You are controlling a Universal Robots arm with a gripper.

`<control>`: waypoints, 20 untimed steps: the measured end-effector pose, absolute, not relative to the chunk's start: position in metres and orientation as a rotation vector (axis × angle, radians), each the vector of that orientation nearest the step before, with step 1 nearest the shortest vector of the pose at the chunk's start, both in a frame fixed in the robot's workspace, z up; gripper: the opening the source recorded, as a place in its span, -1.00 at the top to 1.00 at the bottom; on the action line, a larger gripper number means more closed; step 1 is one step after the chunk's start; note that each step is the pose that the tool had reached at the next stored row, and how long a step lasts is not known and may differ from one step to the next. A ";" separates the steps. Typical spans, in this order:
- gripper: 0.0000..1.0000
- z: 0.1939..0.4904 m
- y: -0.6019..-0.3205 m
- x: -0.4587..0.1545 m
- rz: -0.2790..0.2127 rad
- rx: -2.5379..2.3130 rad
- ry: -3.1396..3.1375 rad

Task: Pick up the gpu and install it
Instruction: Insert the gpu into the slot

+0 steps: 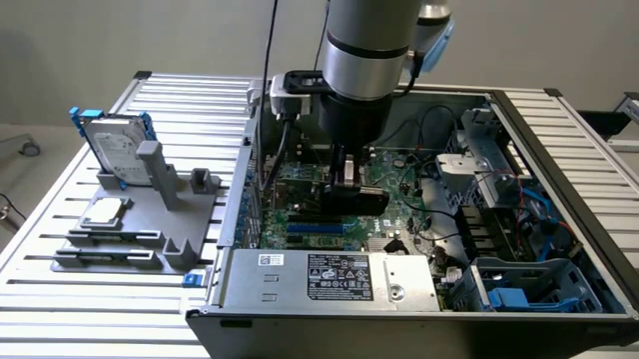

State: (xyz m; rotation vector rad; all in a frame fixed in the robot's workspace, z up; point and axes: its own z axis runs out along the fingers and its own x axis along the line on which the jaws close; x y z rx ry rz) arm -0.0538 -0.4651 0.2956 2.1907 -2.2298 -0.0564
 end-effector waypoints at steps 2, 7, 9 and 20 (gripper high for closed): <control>0.47 0.292 -0.466 -0.057 -0.058 2.200 -2.222; 0.47 0.286 -0.466 -0.068 -0.062 2.217 -2.211; 0.47 0.286 -0.466 -0.068 -0.062 2.217 -2.211; 0.47 0.284 -0.466 -0.073 -0.059 2.221 -2.215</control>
